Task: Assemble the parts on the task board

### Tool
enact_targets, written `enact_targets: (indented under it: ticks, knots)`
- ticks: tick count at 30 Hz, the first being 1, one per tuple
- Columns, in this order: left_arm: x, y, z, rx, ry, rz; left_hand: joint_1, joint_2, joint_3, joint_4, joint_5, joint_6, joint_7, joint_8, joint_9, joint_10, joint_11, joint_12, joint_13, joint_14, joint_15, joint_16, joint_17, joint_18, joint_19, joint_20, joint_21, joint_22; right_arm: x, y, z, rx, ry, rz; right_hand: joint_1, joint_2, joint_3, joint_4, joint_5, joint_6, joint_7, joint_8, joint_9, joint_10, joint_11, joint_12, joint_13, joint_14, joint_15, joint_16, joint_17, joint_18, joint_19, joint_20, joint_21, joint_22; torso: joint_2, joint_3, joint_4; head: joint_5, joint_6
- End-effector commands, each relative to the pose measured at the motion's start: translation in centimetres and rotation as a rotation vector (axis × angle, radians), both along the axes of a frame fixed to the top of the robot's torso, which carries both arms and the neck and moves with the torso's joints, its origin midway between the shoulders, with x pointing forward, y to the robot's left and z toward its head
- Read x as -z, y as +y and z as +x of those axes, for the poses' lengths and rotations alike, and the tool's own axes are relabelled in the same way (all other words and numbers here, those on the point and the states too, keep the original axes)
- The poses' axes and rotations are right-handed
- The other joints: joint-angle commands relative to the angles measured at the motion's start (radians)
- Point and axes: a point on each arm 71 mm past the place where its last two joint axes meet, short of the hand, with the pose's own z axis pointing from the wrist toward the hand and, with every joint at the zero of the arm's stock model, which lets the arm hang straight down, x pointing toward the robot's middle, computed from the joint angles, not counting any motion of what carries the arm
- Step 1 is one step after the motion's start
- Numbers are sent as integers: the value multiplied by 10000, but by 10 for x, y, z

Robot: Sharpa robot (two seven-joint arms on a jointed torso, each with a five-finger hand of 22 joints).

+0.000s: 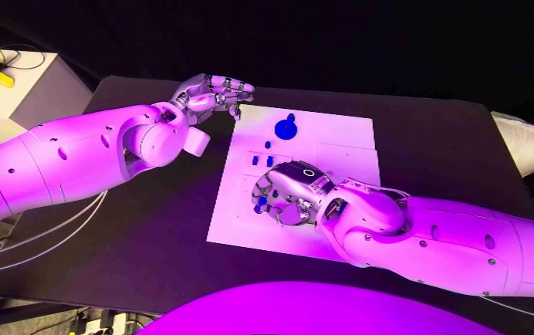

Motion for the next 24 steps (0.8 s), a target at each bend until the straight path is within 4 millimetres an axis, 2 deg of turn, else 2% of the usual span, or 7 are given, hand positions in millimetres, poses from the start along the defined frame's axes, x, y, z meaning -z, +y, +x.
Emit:
enact_targets:
  ticks: [1,24]
  knots:
    - [-1,-2,-1,156,7,-128,12,54,-34,8,12,-72,-18,54,-14,-84,-5,34,-10,-43,21,-36,-13,76,61,-29,-13,-9,1,0,-1,-17,-185,-320,-6,137,136,-86,40,-14,36,41,18,803,-711,69,413,210,-34,16,-4,-98,4,17,-18,515,-4,-2,1,1,0]
    - [-1,0,-1,134,27,-109,12,54,-34,8,12,-72,-18,54,-14,-84,-5,34,-10,-43,21,-36,-13,76,61,-29,-13,-9,9,5,-1,-270,-36,-1279,-35,130,141,-106,65,-15,37,46,30,810,-709,56,421,212,-32,22,8,-92,-8,19,-43,500,2,-9,7,-25,0]
